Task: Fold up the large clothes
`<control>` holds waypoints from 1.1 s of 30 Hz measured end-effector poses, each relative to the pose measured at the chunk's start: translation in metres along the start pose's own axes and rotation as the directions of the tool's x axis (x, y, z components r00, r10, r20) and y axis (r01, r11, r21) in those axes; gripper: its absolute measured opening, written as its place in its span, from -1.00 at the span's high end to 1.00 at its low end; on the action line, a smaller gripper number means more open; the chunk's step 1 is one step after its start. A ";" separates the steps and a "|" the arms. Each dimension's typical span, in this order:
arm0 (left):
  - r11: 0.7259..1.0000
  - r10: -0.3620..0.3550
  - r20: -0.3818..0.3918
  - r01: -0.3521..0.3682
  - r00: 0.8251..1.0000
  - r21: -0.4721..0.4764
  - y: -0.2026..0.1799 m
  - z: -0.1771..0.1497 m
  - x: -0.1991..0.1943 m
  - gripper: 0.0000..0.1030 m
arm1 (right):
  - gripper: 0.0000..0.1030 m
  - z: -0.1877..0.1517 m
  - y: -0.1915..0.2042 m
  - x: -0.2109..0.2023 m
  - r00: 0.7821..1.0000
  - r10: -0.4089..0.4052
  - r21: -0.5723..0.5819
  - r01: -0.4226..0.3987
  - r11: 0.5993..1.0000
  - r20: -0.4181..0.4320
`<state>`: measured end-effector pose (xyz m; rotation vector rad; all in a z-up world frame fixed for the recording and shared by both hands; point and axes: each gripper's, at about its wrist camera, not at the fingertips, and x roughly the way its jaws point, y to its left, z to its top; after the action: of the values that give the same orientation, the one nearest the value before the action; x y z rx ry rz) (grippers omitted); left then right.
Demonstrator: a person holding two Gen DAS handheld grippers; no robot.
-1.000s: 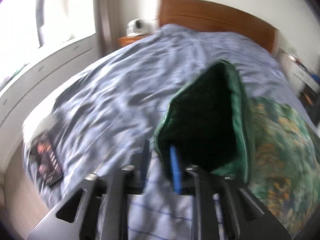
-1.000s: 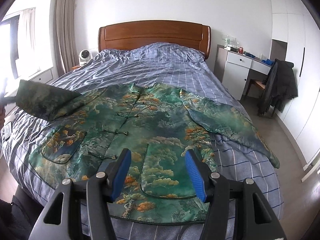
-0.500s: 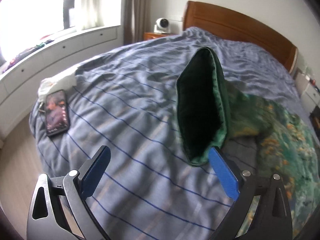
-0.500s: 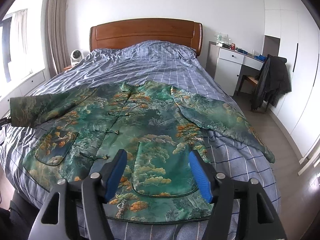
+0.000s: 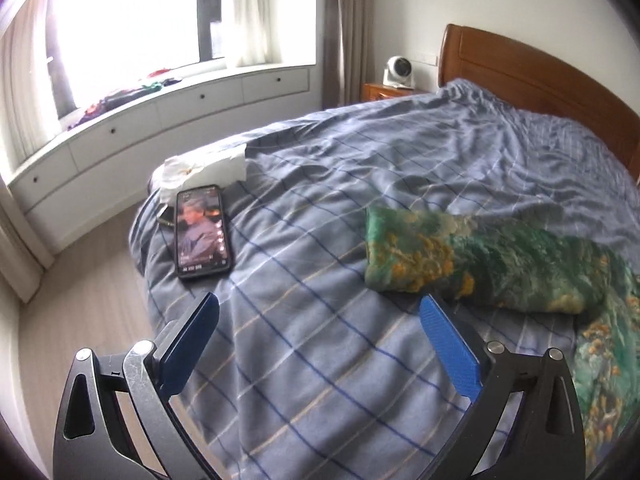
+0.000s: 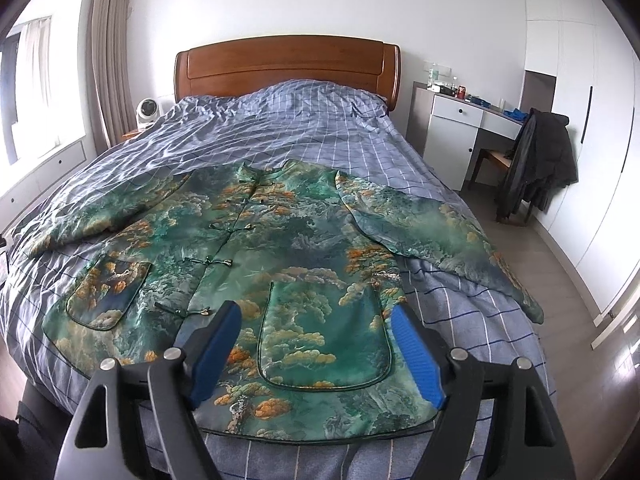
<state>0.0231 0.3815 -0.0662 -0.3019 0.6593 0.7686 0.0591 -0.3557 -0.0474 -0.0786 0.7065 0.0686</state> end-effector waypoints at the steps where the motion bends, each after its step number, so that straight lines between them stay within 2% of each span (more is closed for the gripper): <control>1: 1.000 -0.013 -0.003 0.013 1.000 0.002 -0.001 -0.003 -0.001 -0.95 | -0.54 0.001 0.001 0.002 1.000 0.003 0.000 -0.003 1.000 -0.004; 5: 0.995 -0.090 -0.031 0.091 0.995 0.042 -0.026 -0.024 -0.009 -0.97 | -0.54 0.004 0.006 0.007 1.000 0.019 -0.003 -0.019 1.000 -0.011; 9: 0.978 -0.172 -0.100 0.182 0.980 0.100 -0.069 -0.052 -0.005 -0.97 | -0.54 0.006 0.012 0.004 1.000 0.019 -0.022 -0.019 1.000 0.007; 12: 0.957 -0.206 -0.174 0.236 0.963 0.170 -0.107 -0.076 0.013 -0.97 | -0.54 0.004 0.011 0.002 1.000 0.001 -0.029 -0.001 1.000 0.012; 15: 0.930 -0.214 -0.274 0.282 0.938 0.236 -0.138 -0.099 0.032 -0.97 | -0.54 0.002 0.005 0.002 1.000 -0.014 -0.013 0.014 1.000 0.005; 17: 0.916 -0.188 -0.320 0.284 0.928 0.285 -0.154 -0.113 0.044 -0.97 | -0.54 0.000 0.000 0.001 1.000 -0.027 0.003 0.027 1.000 -0.001; 19: 0.910 -0.152 -0.290 0.249 0.945 0.331 -0.162 -0.121 0.044 -0.99 | -0.54 -0.002 -0.004 0.001 0.999 -0.041 0.010 0.041 0.999 -0.001; 20: 0.910 -0.152 -0.282 0.245 0.947 0.335 -0.164 -0.123 0.043 -0.99 | -0.54 -0.002 -0.005 0.001 0.999 -0.046 0.013 0.046 0.999 -0.001; 23: 0.917 -0.172 -0.313 0.268 0.934 0.295 -0.161 -0.120 0.047 -0.99 | -0.55 -0.004 -0.010 0.002 0.998 -0.063 0.020 0.064 0.998 -0.007; 26: 0.912 -0.196 -0.337 0.297 0.921 0.282 -0.159 -0.119 0.051 -0.99 | -0.55 -0.004 -0.012 0.007 0.998 -0.062 0.032 0.062 0.998 -0.017; 33: 0.918 -0.186 -0.337 0.285 0.923 0.275 -0.159 -0.121 0.051 -0.99 | -0.55 -0.006 -0.006 0.016 0.999 -0.039 0.028 0.040 0.999 -0.038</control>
<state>0.1123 0.2420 -0.1888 -0.1990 1.0069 0.3713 0.0675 -0.3614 -0.0620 -0.0665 0.7427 0.0188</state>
